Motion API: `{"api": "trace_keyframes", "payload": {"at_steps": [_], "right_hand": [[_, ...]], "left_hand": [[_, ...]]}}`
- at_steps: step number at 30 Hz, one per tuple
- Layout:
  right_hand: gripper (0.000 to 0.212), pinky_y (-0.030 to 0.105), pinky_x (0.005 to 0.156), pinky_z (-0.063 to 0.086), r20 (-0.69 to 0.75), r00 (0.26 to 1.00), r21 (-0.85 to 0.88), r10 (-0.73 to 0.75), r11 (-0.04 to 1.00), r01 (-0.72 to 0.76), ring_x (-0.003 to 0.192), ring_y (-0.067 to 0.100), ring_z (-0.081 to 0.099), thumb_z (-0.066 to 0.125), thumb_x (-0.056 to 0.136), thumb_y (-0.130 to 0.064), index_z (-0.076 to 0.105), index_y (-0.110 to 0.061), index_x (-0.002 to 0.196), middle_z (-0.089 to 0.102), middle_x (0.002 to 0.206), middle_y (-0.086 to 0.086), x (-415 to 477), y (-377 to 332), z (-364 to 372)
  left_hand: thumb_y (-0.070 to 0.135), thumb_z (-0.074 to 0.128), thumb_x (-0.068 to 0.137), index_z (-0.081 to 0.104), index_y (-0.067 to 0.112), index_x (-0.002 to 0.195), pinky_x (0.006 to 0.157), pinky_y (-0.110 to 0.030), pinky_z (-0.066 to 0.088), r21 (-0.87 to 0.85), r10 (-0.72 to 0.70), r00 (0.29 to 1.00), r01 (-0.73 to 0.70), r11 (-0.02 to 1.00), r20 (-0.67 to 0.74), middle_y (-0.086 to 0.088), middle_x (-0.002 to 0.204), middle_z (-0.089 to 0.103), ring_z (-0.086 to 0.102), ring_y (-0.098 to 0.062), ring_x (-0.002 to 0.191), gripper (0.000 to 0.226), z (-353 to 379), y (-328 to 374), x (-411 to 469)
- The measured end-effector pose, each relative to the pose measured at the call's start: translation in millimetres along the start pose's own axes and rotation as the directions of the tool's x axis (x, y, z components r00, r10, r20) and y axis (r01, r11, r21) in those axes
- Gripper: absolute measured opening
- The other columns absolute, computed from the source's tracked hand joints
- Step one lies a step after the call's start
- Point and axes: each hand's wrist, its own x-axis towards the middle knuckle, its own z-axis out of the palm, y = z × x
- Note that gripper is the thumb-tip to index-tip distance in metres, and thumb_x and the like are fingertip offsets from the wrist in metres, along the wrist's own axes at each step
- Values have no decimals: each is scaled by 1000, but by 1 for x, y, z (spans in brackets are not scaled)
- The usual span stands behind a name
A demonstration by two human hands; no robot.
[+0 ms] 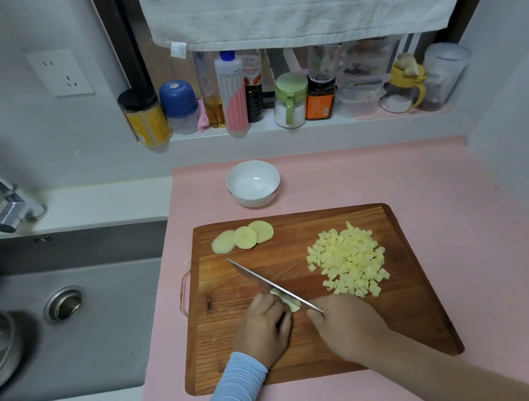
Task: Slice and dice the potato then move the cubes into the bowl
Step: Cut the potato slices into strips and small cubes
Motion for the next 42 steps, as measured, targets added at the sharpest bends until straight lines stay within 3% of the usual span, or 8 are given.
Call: {"api": "trace_keyframes", "payload": {"at_steps": [10, 18, 24, 31, 33, 36, 39, 42], "right_hand": [[44, 21, 50, 31, 62, 997, -1, 46, 999, -46, 55, 6, 45, 48, 105, -36, 39, -30, 62, 49, 62, -9, -13, 18, -4], [29, 32, 68, 49, 54, 998, 64, 21, 998, -24, 76, 17, 63, 46, 104, -36, 64, -20, 88, 66, 83, -2, 25, -9, 11], [27, 30, 64, 43, 57, 998, 81, 19, 996, -23, 79, 18, 63, 48, 103, -38, 64, -20, 90, 68, 88, -1, 31, -3, 10], [31, 26, 53, 36, -12, 999, 99, -48, 994, 49, 63, 10, 56, 49, 103, -45, 61, -29, 79, 61, 69, -7, 15, 4, -12], [24, 22, 52, 37, -47, 995, 72, -83, 994, 86, 59, 6, 56, 49, 103, -45, 68, -32, 95, 63, 69, -8, 8, 9, -19], [29, 22, 54, 47, -133, 970, -137, -202, 973, 184, 62, 6, 60, 47, 104, -45, 65, -38, 126, 67, 76, -12, 5, 19, -29], [40, 24, 67, 53, -122, 923, -369, -364, 880, 298, 77, 10, 66, 50, 103, -37, 52, -41, 142, 71, 91, -11, 6, 29, -34], [43, 26, 60, 48, -106, 865, -469, -491, 792, 392, 74, 13, 69, 69, 90, -27, 63, -39, 131, 72, 87, -9, 8, 31, -34]], "left_hand": [[10, 71, 87, 68, 13, 81, 73, -27, 50, -66, -5, 1000, 6, 998, 2, 4, 84, 58, 53, -14, 82, 7, -1, -3, 0], [8, 71, 85, 69, 14, 81, 86, -11, 39, -76, -10, 1000, 9, 997, -5, 3, 85, 60, 51, -11, 85, 7, -3, -2, 0], [8, 71, 86, 68, 14, 82, 83, -16, 43, -63, -16, 1000, 15, 998, -14, 4, 87, 60, 53, -13, 85, 7, -1, -1, 0], [2, 55, 83, 72, 16, 91, 91, -20, 46, -130, -83, 997, 83, 988, 8, 8, 96, 67, 58, -9, 94, 24, -21, -8, -4], [2, 44, 75, 67, 20, 76, 87, -21, 45, -200, -299, 942, 267, 943, -152, 12, 87, 65, 57, 0, 90, 29, -40, -10, 5], [-2, 41, 71, 56, 22, 68, 83, -27, 44, -332, -652, 674, 562, 757, -346, 7, 79, 61, 55, -6, 83, 29, -79, -24, 34], [-7, 45, 81, 60, 21, 73, 77, -23, 43, -304, -724, 672, 665, 683, -156, 7, 86, 66, 60, -20, 88, 33, -110, -34, 67], [16, 60, 93, 72, 29, 85, 85, -14, 42, -188, -580, 765, 636, 748, 280, 18, 97, 70, 61, -2, 96, 19, -116, -14, 94]]}}
